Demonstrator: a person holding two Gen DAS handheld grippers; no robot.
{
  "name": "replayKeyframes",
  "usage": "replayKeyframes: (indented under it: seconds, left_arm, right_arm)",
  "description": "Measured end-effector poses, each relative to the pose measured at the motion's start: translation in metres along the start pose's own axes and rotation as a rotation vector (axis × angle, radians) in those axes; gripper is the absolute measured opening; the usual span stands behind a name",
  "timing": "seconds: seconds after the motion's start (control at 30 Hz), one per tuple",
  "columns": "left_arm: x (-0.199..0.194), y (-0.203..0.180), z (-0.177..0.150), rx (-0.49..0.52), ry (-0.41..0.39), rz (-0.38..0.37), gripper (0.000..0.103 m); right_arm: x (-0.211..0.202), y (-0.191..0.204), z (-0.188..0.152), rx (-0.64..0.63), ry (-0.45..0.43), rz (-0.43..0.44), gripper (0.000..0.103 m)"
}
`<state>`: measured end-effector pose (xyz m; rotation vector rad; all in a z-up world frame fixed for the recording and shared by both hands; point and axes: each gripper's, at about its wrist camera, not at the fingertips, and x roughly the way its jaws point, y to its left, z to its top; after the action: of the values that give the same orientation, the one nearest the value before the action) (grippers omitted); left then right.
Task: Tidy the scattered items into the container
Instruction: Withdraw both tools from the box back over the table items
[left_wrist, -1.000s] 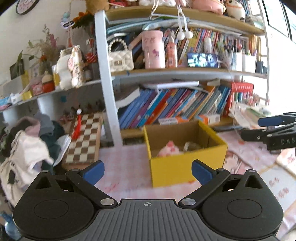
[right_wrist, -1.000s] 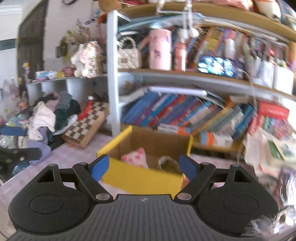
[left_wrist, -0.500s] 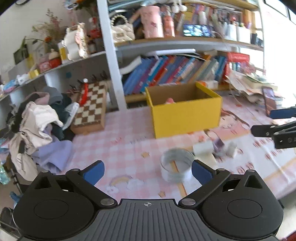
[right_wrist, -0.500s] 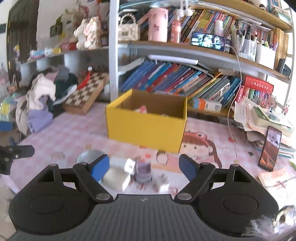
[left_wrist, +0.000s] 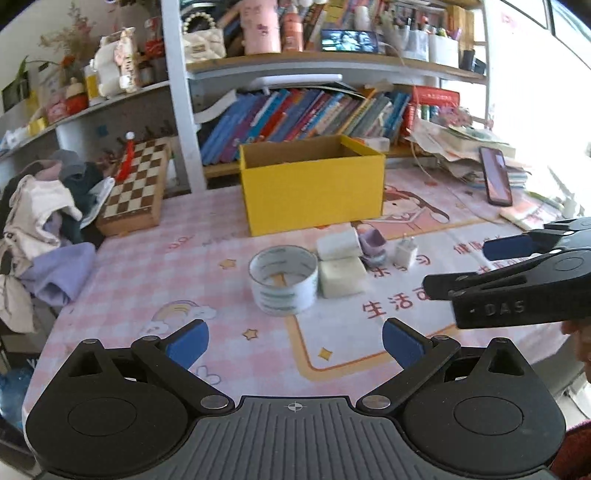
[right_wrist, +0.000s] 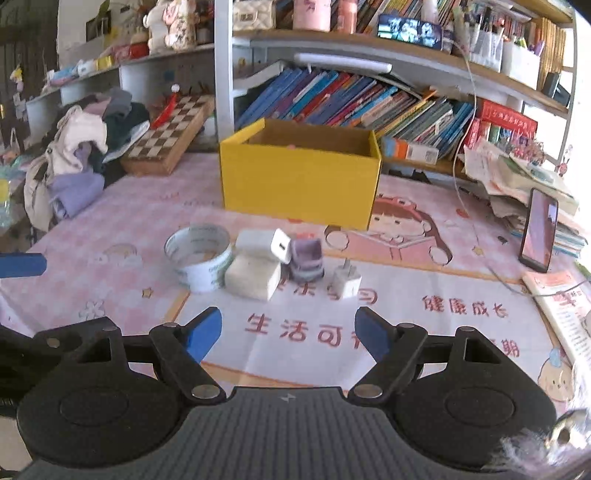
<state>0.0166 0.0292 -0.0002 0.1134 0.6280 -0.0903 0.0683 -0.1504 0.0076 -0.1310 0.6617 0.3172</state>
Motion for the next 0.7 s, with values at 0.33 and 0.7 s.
replayKeyframes:
  seconds: [0.33,0.7]
  left_arm:
    - [0.012,0.017,-0.008,-0.112,0.035,0.053,0.102]
    - [0.024,0.012,-0.005,-0.078,0.028,0.029,0.102]
  right_arm:
    - [0.009,-0.011,-0.006,0.036,0.063,-0.036,0.078]
    - [0.016,-0.008,-0.011,-0.033,0.067,-0.014,0.063]
